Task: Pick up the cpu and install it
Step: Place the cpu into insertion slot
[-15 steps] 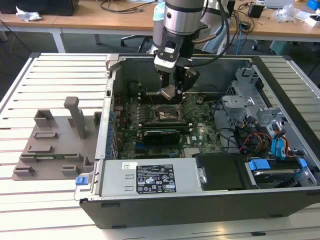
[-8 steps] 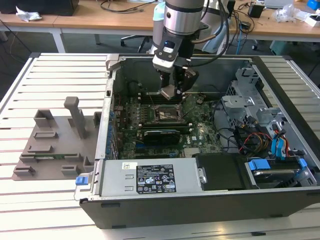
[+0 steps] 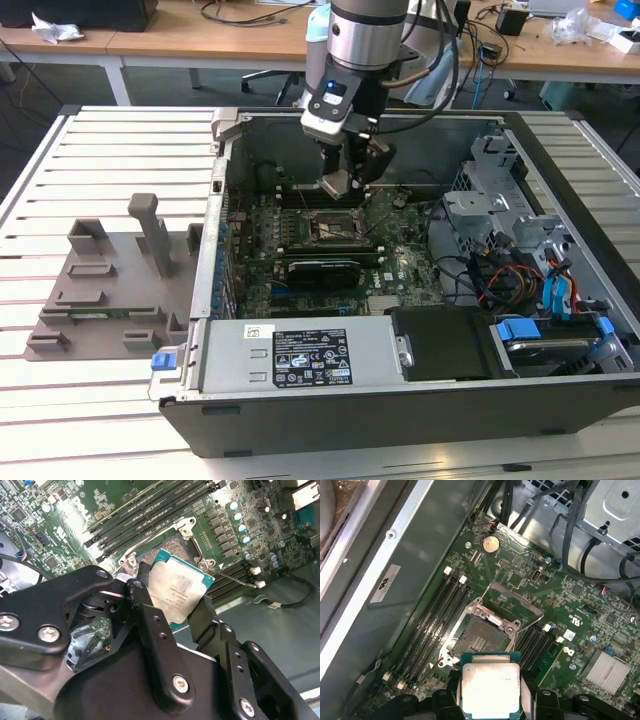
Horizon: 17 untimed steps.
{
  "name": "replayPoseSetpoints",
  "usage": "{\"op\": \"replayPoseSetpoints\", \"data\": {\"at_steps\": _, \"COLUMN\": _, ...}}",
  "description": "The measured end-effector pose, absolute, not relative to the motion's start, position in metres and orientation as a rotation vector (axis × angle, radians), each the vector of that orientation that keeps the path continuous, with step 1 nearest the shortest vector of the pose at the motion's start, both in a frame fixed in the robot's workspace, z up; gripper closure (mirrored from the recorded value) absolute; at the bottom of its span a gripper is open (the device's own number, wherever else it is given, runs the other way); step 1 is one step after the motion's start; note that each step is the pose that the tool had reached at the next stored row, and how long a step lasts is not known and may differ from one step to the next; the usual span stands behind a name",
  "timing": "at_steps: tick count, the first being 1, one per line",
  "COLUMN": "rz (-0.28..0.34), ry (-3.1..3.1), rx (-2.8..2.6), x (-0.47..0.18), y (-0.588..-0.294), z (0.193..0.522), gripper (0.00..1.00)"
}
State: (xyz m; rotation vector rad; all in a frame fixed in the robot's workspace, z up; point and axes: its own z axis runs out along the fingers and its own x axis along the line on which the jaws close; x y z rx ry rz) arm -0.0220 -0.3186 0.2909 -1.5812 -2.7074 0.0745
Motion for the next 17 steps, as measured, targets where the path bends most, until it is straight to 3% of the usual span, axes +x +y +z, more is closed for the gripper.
{"op": "replayPoseSetpoints", "data": {"at_steps": 17, "rz": 0.076, "ry": -2.622, "rx": -1.716, "x": -0.0219, "y": -0.3186, "z": 0.2905, "gripper": 0.45}}
